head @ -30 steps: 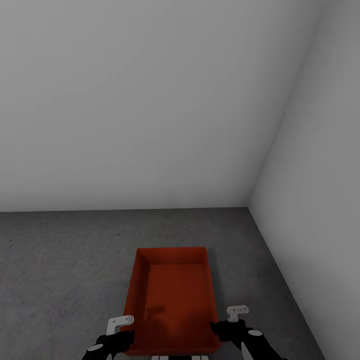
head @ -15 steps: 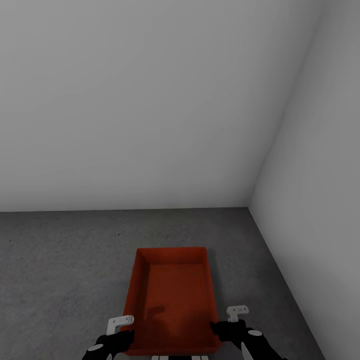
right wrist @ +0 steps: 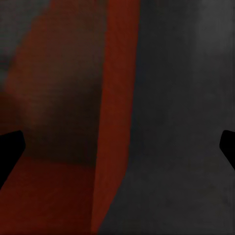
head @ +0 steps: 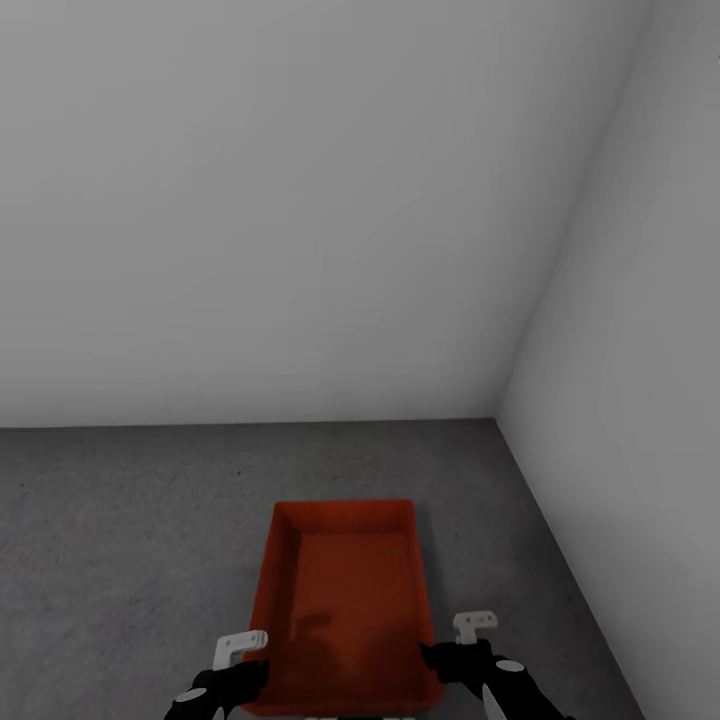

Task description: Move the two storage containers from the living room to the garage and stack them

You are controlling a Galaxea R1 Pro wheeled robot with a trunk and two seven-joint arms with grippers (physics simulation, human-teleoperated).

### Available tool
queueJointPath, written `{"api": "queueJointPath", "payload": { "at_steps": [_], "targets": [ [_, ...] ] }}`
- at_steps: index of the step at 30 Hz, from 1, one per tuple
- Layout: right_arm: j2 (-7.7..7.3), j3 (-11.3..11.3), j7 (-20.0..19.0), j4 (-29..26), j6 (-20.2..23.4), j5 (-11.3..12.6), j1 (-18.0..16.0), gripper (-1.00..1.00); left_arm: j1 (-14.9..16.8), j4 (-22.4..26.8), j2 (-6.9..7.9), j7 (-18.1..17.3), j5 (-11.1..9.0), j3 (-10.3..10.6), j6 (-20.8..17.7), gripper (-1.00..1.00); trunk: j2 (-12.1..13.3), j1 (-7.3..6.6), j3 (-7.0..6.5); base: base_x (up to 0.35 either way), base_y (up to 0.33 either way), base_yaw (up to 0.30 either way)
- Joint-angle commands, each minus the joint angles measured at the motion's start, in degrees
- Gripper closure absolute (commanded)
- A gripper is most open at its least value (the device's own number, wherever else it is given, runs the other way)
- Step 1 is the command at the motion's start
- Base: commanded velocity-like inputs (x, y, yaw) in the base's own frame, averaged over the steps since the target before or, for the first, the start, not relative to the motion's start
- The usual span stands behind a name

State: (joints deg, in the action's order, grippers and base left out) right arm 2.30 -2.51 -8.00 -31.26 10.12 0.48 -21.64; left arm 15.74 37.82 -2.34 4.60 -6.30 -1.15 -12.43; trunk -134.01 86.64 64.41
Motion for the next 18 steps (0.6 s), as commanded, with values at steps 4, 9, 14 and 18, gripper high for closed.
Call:
{"api": "queueJointPath", "payload": {
  "at_steps": [4,9,14,18],
  "targets": [
    [-0.01,-0.06,-0.08,-0.11,0.34,0.03,0.02,-1.00,0.00,0.08,-0.09,0.08,-0.61,-0.09,-0.32,-1.00,1.60,-0.89,-0.68,0.000,0.000,0.000],
    [-0.01,-0.05,-0.08,-0.11,0.31,0.02,0.02,-1.00,0.00,0.07,-0.25,0.06,-0.55,-0.02,-0.32,-1.00,3.61,-1.99,-1.57,0.000,0.000,0.000],
    [-0.01,-0.09,-0.08,-0.11,0.33,-0.02,0.02,-1.00,0.00,0.06,-0.27,0.06,-0.49,0.00,-0.32,-1.00,5.61,-3.09,-2.47,0.000,0.000,0.000],
    [-0.01,-0.11,-0.08,-0.11,0.34,-0.01,-0.02,-1.00,0.00,0.06,-0.29,0.06,-0.48,0.00,-0.32,-1.00,7.22,-3.97,-3.19,0.000,0.000,0.000]
  ]
}}
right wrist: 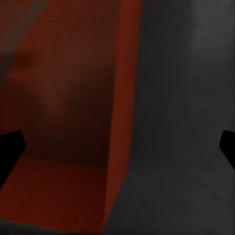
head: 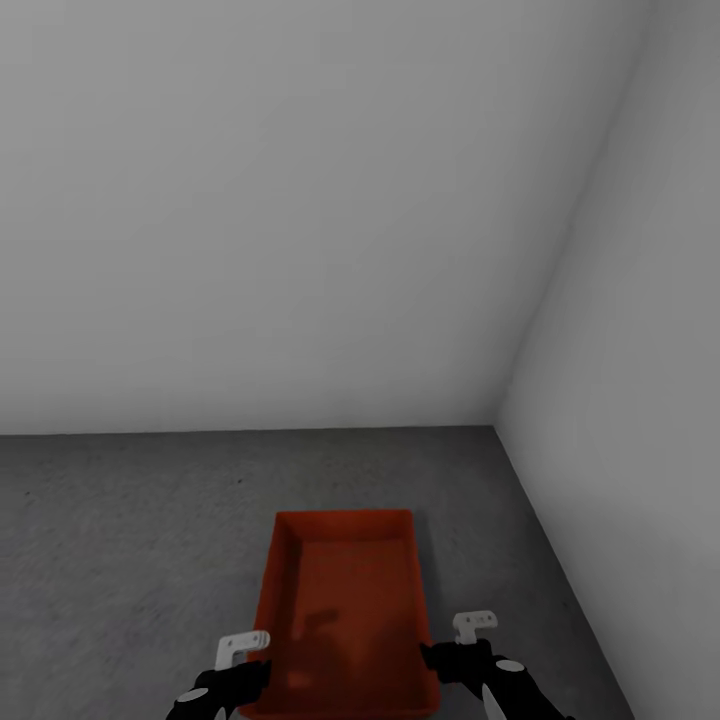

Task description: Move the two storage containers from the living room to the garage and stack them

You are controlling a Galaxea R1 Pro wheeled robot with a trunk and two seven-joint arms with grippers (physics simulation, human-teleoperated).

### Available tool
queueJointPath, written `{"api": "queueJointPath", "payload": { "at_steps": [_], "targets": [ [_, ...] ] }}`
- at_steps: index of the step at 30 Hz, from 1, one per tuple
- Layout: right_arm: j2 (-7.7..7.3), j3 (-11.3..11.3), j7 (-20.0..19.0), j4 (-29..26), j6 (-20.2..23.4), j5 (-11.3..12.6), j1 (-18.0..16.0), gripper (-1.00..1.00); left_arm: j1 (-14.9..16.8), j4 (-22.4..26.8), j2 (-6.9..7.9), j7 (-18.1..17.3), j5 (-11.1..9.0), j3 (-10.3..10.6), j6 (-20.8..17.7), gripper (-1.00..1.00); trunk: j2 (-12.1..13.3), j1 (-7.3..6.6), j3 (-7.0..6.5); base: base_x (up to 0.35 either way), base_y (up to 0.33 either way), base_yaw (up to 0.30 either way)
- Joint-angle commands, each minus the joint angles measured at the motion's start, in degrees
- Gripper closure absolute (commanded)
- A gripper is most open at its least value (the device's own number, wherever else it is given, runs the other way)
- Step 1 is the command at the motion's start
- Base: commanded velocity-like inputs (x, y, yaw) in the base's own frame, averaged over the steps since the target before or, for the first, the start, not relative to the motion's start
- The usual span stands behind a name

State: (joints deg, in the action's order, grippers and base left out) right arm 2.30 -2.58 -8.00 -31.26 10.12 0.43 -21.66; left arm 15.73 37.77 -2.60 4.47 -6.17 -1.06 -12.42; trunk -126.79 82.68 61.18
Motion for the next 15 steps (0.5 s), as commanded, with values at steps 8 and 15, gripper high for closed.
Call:
{"api": "queueJointPath", "payload": {
  "at_steps": [8,15],
  "targets": [
    [-0.01,-0.09,-0.08,-0.11,0.34,0.00,-0.01,-1.00,0.00,0.13,0.04,0.19,-0.60,-0.08,-0.32,-1.00,3.20,-1.77,-1.40,-0.024,0.000,0.000],
    [-0.03,-0.06,0.02,-0.11,0.34,-0.17,0.02,-1.00,0.00,0.19,0.35,0.32,-0.39,-0.14,-0.44,-1.00,6.01,-3.31,-2.65,-0.269,0.000,0.000]
  ]
}}
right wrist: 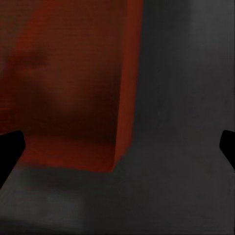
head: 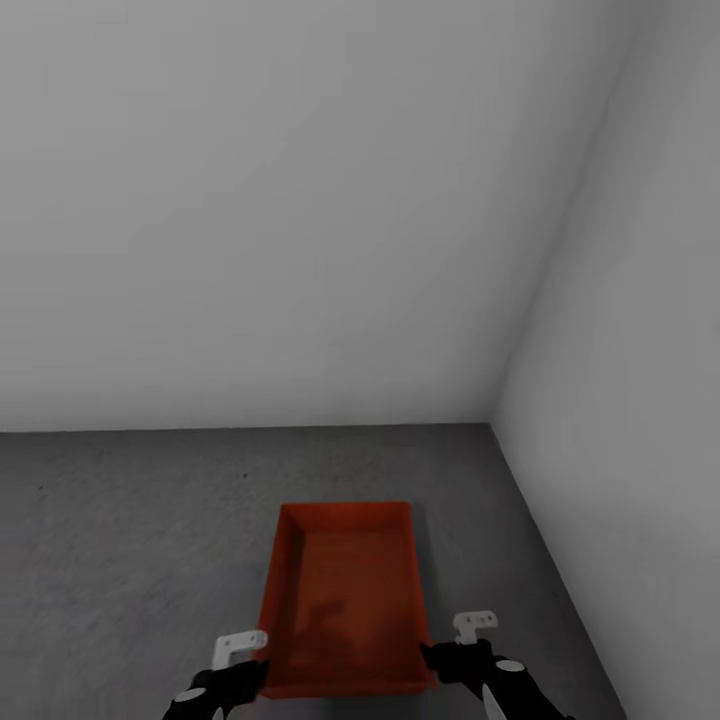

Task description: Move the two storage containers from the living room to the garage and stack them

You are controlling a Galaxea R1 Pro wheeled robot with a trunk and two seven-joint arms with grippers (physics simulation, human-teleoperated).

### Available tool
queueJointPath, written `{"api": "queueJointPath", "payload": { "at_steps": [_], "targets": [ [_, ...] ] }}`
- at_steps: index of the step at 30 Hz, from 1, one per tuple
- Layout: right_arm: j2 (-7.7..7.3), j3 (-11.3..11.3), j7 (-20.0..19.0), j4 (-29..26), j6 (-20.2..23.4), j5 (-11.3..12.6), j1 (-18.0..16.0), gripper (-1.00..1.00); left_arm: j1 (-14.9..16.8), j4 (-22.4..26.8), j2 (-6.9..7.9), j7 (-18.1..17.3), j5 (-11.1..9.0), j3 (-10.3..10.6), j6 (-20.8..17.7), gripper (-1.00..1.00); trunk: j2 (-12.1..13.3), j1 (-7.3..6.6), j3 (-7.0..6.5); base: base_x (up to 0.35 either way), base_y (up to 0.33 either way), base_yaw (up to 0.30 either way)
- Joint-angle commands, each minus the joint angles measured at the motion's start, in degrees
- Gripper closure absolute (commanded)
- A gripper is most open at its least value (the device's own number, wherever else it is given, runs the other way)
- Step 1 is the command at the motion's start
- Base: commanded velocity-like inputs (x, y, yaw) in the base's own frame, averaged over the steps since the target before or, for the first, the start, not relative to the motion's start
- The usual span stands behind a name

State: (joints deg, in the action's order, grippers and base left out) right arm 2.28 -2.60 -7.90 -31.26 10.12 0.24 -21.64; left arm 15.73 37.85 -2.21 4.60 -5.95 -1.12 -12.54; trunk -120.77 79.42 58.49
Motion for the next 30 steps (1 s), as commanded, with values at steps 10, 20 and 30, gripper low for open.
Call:
{"api": "queueJointPath", "payload": {
  "at_steps": [10,20,30],
  "targets": [
    [-2.81,0.31,0.04,1.58,0.34,0.27,-0.01,-1.00,0.00,-1.77,3.90,0.14,-0.87,-1.05,-0.16,-1.00,4.00,-2.24,-1.76,-0.332,0.000,0.000],
    [-5.12,0.40,-0.26,9.20,-0.75,0.44,0.00,-1.00,0.00,-17.61,6.00,-0.26,-1.05,-1.64,9.38,-1.00,8.02,-4.44,-3.72,-0.336,0.000,0.000],
    [-5.35,0.40,-0.19,22.48,-9.58,0.18,0.02,-1.00,0.00,-31.36,6.22,-2.52,-1.21,-1.45,20.81,-1.00,12.03,-6.64,-6.37,-0.248,0.000,0.000]
  ]
}}
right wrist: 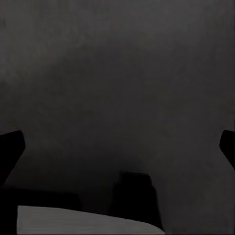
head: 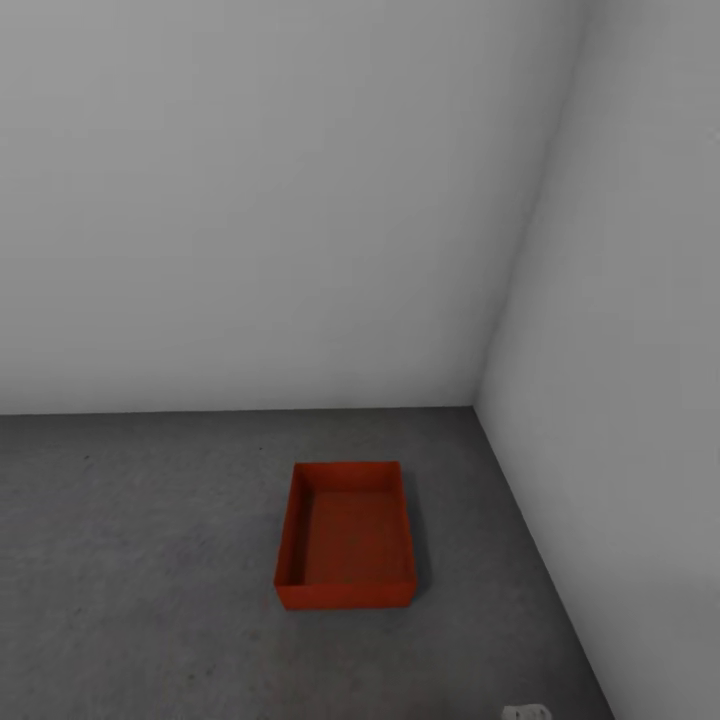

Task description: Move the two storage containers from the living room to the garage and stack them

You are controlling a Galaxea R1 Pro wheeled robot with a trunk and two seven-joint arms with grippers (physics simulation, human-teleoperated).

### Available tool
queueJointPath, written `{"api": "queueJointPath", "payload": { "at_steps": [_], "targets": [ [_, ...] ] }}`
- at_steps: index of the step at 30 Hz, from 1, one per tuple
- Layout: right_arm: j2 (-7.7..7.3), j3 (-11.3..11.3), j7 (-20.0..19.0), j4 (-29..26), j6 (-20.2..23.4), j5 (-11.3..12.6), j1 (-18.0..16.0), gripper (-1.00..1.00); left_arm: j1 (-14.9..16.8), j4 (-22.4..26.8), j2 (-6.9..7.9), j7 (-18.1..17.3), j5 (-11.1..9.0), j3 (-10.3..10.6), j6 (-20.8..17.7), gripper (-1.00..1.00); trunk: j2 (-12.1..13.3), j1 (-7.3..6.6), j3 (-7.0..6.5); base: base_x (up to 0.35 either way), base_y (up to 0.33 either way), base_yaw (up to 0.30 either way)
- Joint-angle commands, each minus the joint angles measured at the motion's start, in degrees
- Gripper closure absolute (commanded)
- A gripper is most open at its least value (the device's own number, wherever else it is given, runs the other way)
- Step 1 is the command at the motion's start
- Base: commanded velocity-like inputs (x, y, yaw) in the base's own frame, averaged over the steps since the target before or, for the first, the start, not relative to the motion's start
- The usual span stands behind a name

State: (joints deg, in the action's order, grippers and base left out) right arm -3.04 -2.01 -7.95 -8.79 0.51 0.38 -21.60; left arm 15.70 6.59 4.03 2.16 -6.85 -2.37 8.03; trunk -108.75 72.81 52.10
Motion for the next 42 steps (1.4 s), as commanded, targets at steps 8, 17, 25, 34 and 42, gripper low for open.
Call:
{"api": "queueJointPath", "payload": {
  "at_steps": [8,17,25,34,42],
  "targets": [
    [-0.03,-0.46,0.59,2.25,-1.06,-0.01,-0.06,-1.00,0.04,-4.57,0.10,-6.56,-0.25,-0.19,5.70,-1.00,3.21,-1.78,-1.58,-0.020,0.000,0.000],
    [0.01,-0.49,0.68,5.64,-3.49,-0.02,-0.02,-1.00,-0.03,-7.89,-0.25,-7.29,-0.26,-0.19,9.95,-1.00,6.82,-3.76,-3.20,-0.001,0.000,0.000],
    [0.11,-0.53,0.59,7.90,-5.74,-0.03,-0.02,-1.00,-0.05,-8.23,-0.60,-7.12,-0.26,-0.25,10.48,-1.00,10.02,-5.51,-4.64,0.000,0.000,0.000],
    [0.23,-0.54,-0.02,8.08,-5.87,0.01,0.06,-1.00,-0.05,-8.26,-0.35,-6.95,-0.34,-0.27,10.59,-1.00,13.63,-7.49,-6.53,0.000,0.000,0.000],
    [0.15,-0.52,-0.04,8.09,-5.87,0.06,0.07,-1.00,-0.05,-8.26,-0.30,-6.83,-0.35,-0.27,10.60,-1.00,16.84,-9.25,-8.69,0.000,0.000,0.000]
  ]
}}
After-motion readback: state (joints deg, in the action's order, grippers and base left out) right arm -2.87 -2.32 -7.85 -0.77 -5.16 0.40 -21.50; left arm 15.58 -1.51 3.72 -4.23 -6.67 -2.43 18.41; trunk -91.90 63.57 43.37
